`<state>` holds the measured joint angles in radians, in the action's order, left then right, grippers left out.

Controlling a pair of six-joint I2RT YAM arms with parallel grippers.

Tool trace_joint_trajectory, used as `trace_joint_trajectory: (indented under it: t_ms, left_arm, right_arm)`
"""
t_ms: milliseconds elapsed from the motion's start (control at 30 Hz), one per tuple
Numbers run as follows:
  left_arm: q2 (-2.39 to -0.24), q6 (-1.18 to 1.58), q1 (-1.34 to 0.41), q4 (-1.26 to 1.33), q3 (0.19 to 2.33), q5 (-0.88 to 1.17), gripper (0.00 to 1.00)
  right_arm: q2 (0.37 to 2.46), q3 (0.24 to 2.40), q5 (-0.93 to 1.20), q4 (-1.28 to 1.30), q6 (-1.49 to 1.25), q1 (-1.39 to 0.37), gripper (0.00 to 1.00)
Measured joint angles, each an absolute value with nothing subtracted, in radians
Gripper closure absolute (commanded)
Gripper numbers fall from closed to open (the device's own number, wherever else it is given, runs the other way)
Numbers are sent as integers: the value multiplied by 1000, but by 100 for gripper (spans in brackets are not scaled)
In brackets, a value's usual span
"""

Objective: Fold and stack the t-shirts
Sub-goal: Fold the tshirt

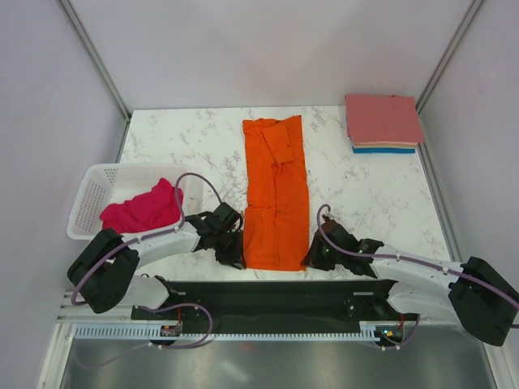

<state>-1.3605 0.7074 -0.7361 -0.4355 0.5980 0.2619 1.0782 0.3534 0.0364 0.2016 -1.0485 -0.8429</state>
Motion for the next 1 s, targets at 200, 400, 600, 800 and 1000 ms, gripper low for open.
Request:
trace_joint_trajectory:
  t_ms: [200,400,600,800,1000]
  left_arm:
    - [-1301,731,-773,-466,595,238,65]
    - [-1252,752,-776,-477,595,213,63]
    - [-1273,778,-776,-442,585,223,65]
    - [-1295,801,-776,-404,558,243,76]
    - [-1305,818,-783,-390,535,249,98]
  right_arm:
    - [1050,350,-6,249,-1066,-862,94]
    - [1013,350,-32,303,-1063,-862,73]
    - [1009,350,-33,303,-1061,-867,72]
    - [993,350,-34,329,-1061,-871,70]
    - [975,348,-36,358,-1054,-875,88]
